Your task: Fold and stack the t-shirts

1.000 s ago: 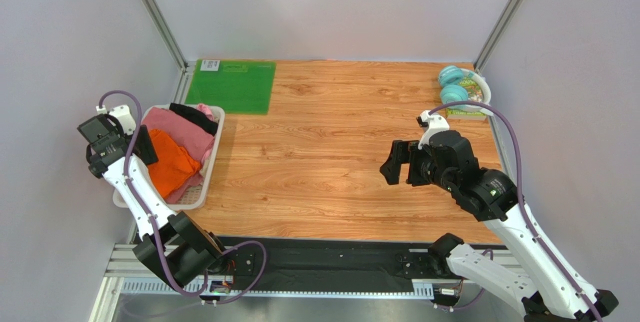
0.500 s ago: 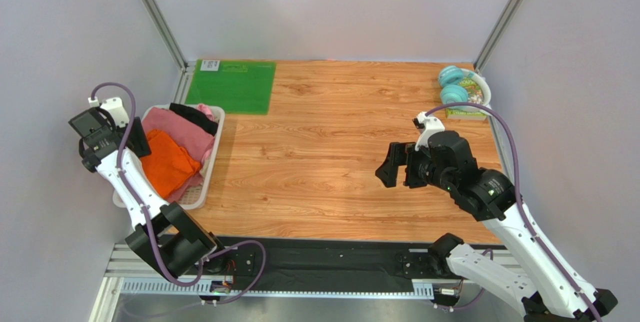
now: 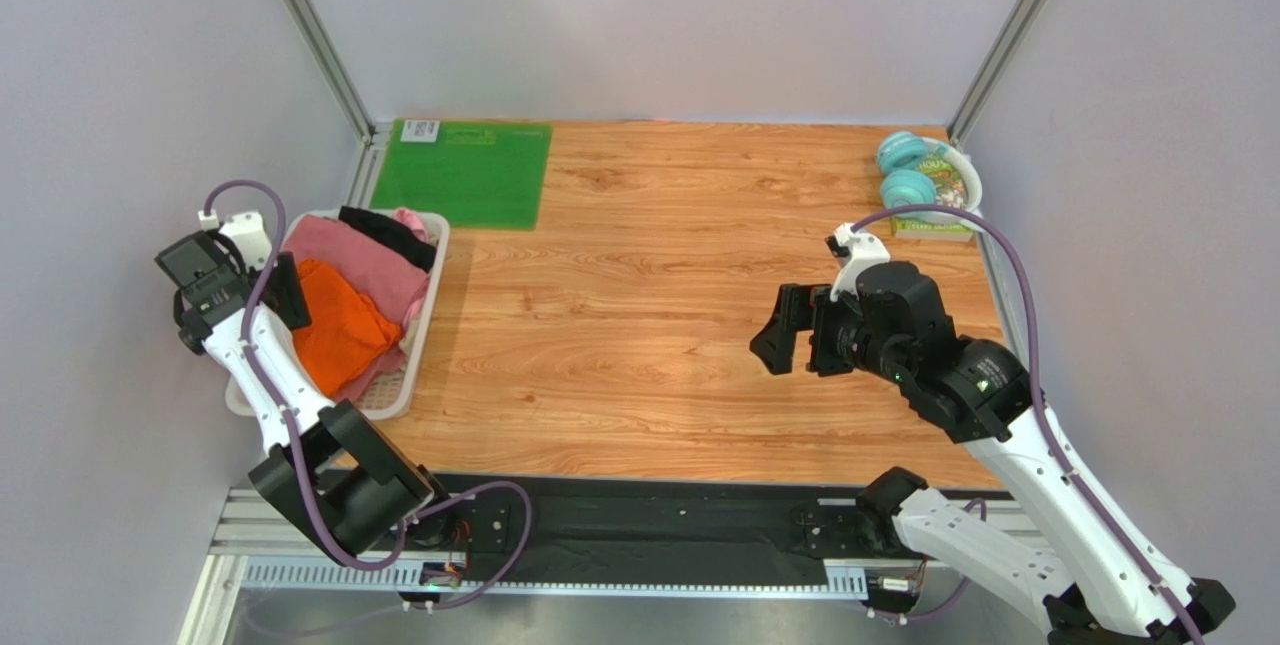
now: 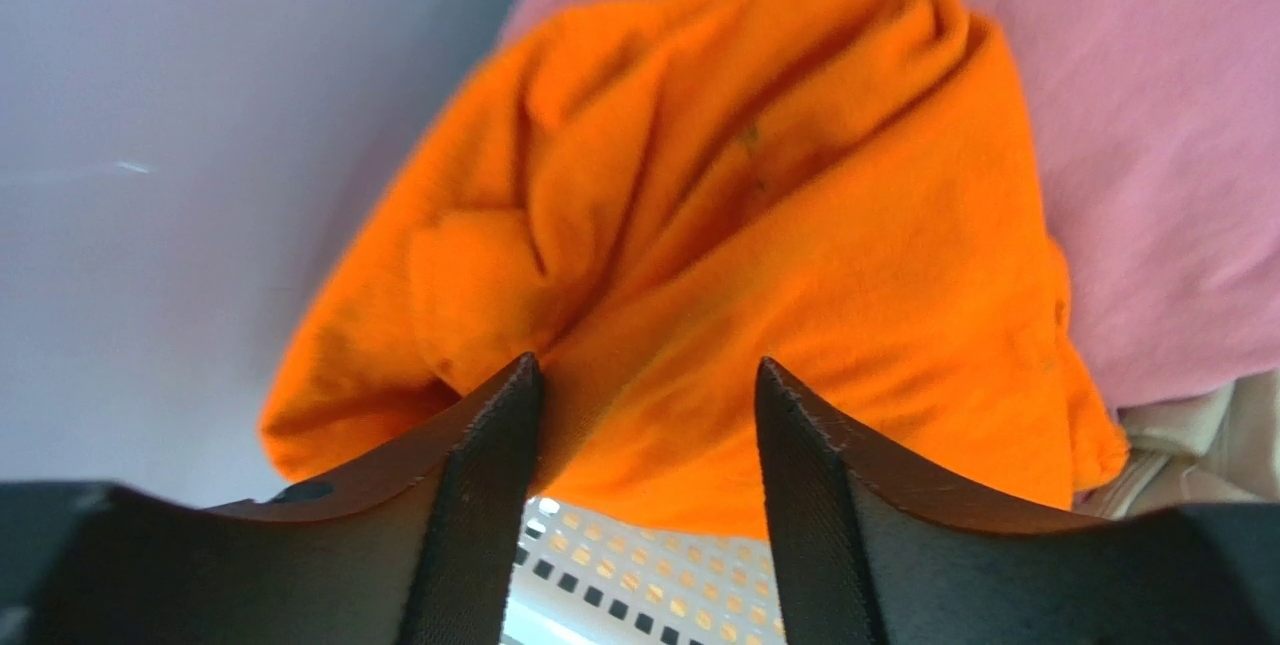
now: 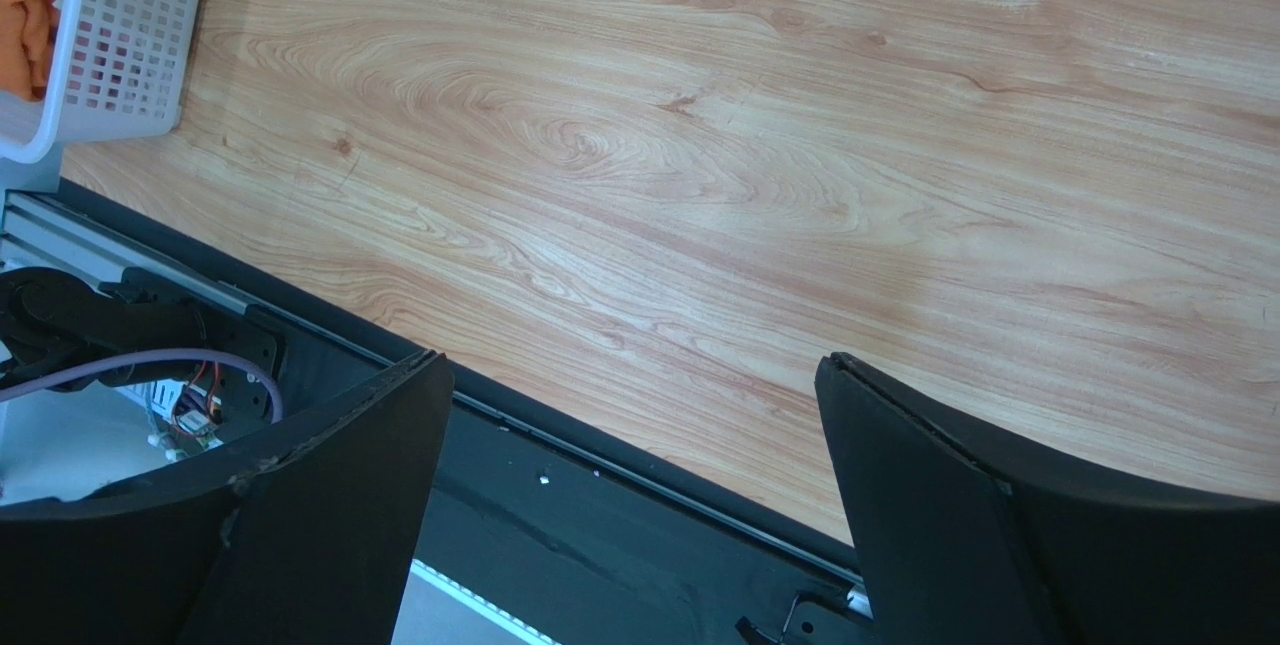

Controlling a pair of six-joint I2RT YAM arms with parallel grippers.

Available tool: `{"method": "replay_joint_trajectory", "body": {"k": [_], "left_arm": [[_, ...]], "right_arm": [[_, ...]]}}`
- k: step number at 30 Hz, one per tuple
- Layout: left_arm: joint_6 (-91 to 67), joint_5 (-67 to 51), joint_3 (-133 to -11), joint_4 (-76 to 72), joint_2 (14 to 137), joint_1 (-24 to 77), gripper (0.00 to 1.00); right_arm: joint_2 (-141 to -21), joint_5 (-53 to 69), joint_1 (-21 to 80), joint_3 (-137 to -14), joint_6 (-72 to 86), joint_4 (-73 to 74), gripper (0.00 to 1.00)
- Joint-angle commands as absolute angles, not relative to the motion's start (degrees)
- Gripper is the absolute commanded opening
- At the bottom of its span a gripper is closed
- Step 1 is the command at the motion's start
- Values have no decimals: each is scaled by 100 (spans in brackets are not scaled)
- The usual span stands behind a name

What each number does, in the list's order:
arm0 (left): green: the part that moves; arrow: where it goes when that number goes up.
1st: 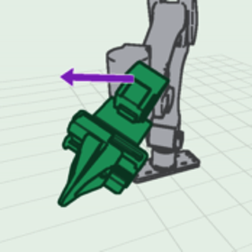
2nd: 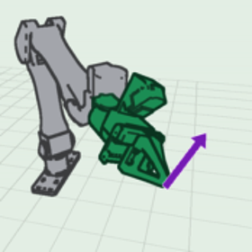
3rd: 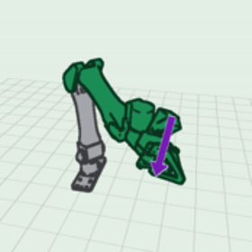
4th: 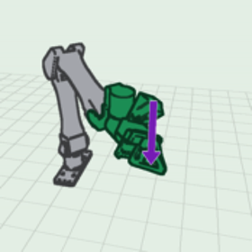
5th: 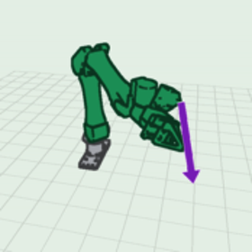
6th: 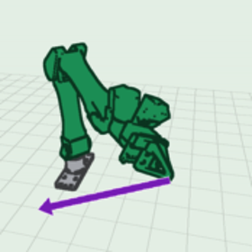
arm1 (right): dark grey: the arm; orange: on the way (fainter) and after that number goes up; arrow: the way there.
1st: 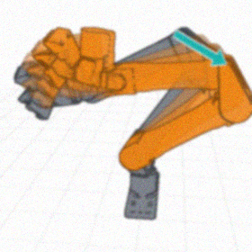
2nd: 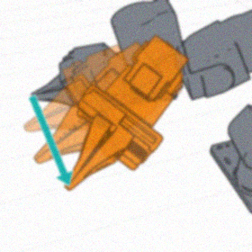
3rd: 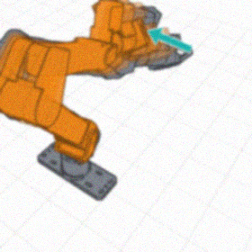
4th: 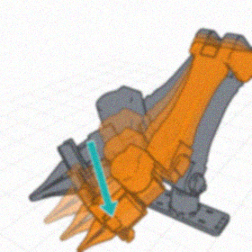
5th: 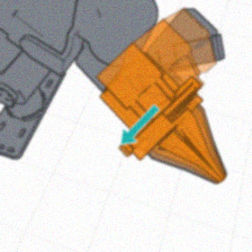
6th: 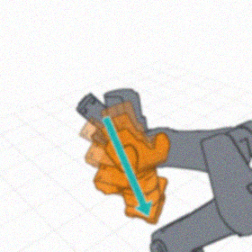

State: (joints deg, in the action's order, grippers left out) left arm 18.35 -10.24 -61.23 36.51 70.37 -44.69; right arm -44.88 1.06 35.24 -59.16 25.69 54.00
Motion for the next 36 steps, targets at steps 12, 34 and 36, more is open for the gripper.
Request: {"method": "replay_joint_trajectory", "body": {"k": [12, 34, 36], "left_arm": [[2232, -1712, -6143, 4050, 6707, -4518, 0], [-2636, -2587, -13798, 5256, 7706, -3052, 0], [-2148, -3252, -12905, 4939, 7516, -2254, 0]], "right_arm": [[-4254, 184, 3560, -6003, 2672, 5212, 84], [-3525, 229, 3559, -6205, 2733, 5686, 100], [-3463, 202, 3560, -6231, 2742, 5783, 100]]}}
